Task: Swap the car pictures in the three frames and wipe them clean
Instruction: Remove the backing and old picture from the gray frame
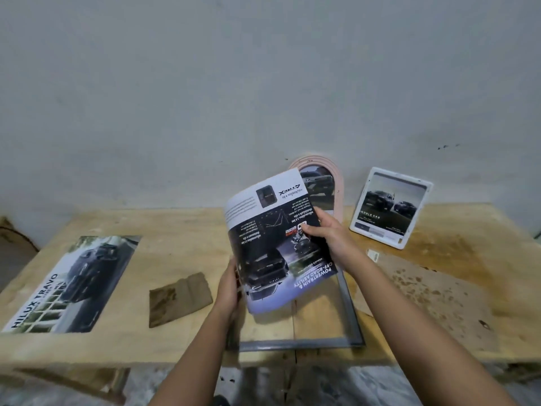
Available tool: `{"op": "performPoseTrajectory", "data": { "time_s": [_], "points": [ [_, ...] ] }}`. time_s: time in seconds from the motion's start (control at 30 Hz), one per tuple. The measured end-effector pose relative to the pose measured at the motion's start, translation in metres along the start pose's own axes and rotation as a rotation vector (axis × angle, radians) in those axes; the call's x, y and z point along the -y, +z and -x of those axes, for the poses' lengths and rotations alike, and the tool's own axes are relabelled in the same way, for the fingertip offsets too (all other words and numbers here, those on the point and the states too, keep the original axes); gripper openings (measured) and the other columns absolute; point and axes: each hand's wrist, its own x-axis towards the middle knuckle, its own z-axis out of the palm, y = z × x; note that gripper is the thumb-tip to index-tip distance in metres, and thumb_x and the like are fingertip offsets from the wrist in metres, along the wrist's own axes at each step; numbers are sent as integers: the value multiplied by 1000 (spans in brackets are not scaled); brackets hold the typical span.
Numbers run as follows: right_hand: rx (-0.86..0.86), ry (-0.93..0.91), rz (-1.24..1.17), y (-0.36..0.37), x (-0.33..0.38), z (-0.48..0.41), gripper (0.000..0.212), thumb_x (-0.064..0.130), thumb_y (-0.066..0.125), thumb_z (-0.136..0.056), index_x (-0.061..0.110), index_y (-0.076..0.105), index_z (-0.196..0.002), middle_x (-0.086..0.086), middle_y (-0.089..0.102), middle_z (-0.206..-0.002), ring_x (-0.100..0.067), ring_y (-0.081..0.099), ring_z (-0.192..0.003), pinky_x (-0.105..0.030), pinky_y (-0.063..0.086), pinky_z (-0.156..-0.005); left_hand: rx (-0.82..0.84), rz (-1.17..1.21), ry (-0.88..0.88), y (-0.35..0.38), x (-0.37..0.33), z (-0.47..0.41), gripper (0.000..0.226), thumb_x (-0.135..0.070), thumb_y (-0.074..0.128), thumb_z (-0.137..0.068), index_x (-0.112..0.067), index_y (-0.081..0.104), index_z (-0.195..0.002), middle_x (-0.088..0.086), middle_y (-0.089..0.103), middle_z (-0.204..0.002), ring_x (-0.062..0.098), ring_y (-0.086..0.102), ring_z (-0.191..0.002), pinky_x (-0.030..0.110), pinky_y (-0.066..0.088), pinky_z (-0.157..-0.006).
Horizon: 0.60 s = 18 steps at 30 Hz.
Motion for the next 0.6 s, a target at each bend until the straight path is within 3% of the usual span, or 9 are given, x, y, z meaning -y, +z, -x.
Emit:
{"op": "performPoseTrajectory", "data": {
  "time_s": [0.07, 0.17, 0.27, 0.33, 0.4, 0.47, 0.6],
  "points": [
    [-69, -19, -22, 4, 5, -9, 30, -5, 53, -87, 18, 62, -104, 3, 72, -92, -13, 68, -78, -22, 54, -71, 4, 128, 14, -6, -14, 3, 40, -37, 40, -95, -9, 69, -97, 12, 72, -89, 23, 69, -74, 25, 53, -61],
    [-207, 24, 17, 9, 2, -21, 25, -2, 53, -89, 12, 60, -108, -1, 70, -90, -14, 65, -72, -18, 52, -59, -81, 225, 57, -34, -31, 9, 36, -35, 54, -84, -5, 66, -101, 12, 71, -88, 24, 66, -69, 27, 52, -61],
    [-262, 60, 170, 24, -16, -38, 19, -1, 54, -88, 13, 60, -101, -4, 68, -92, -9, 61, -71, -14, 45, -56, -281, 216, 129, -84, -37, 11, 8, -17, 62, -82, -10, 59, -83, 11, 65, -71, 22, 58, -53, 25, 46, -49],
    [-242, 86, 291, 40, -30, -50, 15, 1, 54, -88, 11, 59, -98, -7, 66, -90, -12, 57, -72, -16, 41, -57, -294, 180, 151, -112, -37, 21, 9, -7, 61, -83, -11, 55, -78, 12, 66, -74, 26, 61, -59, 27, 48, -51],
    [-192, 116, 356, 66, -44, -63, 15, 1, 55, -87, 12, 60, -97, -10, 65, -91, -18, 56, -73, -20, 40, -58, -261, 129, 171, -139, -39, 38, 4, -5, 59, -85, -5, 59, -89, 13, 70, -85, 29, 66, -71, 32, 52, -61],
    [-135, 128, 400, 99, -55, -75, 14, 1, 55, -86, 13, 60, -89, -10, 63, -86, -18, 53, -69, -23, 39, -56, -213, 69, 166, -170, -38, 46, 21, -6, 57, -87, -3, 62, -107, 13, 71, -100, 31, 68, -88, 38, 54, -73],
    [-9, 115, 454, 182, -69, -110, 13, 2, 54, -86, 12, 61, -89, -6, 64, -82, -16, 52, -66, -27, 36, -57, -305, -35, 135, -238, -44, 45, 26, 2, 58, -85, -3, 59, -110, 7, 72, -92, 22, 67, -79, 26, 54, -67]
  ]
}}
